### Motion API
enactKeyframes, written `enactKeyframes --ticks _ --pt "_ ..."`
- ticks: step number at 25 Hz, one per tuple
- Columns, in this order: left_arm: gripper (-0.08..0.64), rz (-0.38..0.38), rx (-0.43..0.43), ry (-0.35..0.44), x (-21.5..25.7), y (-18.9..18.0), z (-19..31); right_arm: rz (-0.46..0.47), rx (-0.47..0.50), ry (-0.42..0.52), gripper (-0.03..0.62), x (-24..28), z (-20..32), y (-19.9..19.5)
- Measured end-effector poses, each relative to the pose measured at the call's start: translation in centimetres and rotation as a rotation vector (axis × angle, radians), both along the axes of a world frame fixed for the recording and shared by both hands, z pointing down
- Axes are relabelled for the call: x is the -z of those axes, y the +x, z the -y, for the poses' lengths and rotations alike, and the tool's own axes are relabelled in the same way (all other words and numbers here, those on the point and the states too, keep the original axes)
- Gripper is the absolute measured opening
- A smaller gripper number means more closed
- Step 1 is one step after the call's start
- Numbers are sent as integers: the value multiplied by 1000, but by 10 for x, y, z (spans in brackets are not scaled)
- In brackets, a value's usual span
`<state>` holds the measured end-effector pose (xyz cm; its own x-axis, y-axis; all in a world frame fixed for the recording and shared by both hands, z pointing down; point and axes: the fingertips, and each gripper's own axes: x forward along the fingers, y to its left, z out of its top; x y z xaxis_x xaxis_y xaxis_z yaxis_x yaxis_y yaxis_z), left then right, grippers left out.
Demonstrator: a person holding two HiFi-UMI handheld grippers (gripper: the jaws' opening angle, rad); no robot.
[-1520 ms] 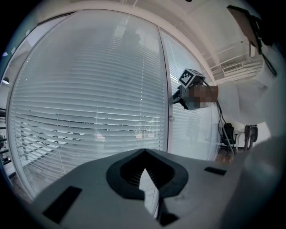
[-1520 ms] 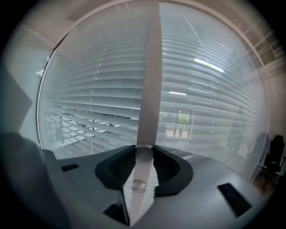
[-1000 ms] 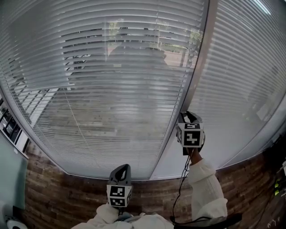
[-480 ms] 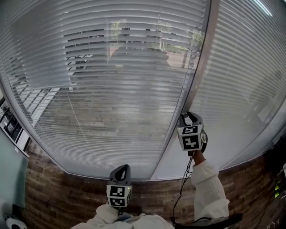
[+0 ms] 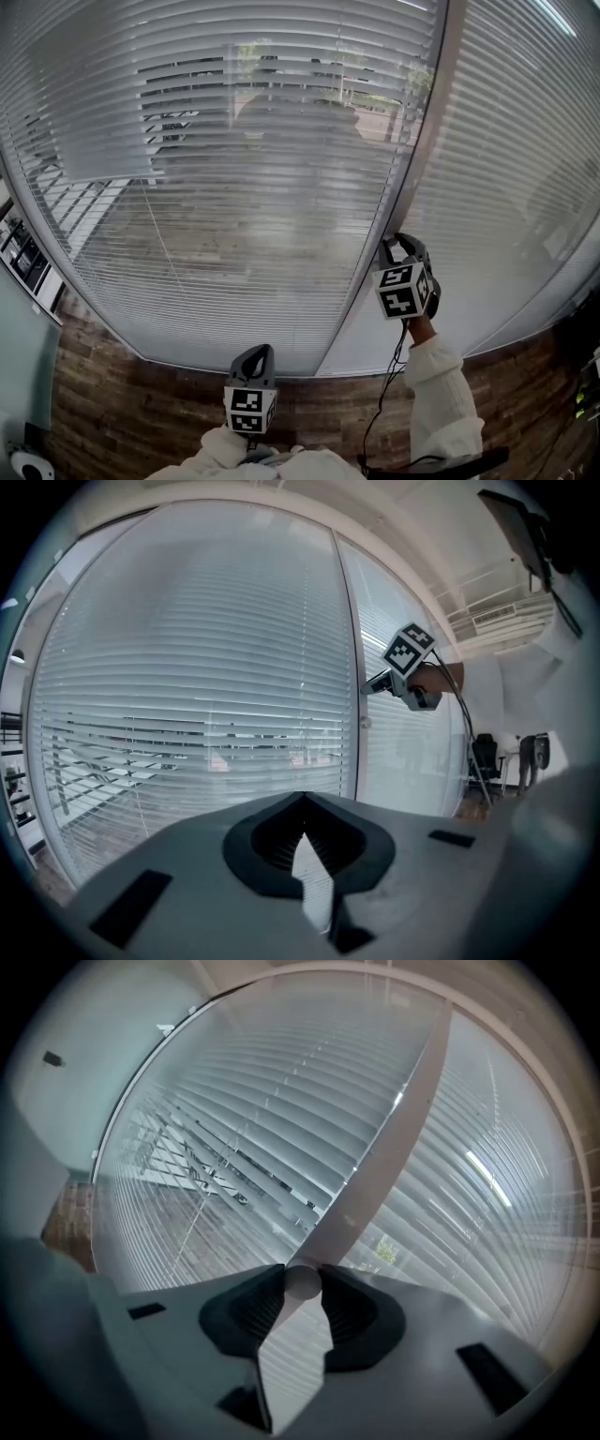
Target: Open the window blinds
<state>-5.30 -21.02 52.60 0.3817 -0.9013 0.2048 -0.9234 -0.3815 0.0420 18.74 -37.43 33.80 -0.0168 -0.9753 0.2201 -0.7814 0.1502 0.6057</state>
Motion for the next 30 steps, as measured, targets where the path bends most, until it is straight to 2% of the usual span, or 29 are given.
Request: enactKeyframes --ticks 13,21,27,30 --pt "2 8 18 -11 -7 1 -6 -341 20 16 130 -5 0 -3" --pt "2 13 24 -13 -5 1 -7 -380 41 18 130 -4 -1 -3" --pt "2 15 22 -14 -9 4 -7 -587 53 20 130 -9 -1 -3" --pt "2 17 26 -17 -10 3 -7 -645 59 21 130 -9 -1 -4"
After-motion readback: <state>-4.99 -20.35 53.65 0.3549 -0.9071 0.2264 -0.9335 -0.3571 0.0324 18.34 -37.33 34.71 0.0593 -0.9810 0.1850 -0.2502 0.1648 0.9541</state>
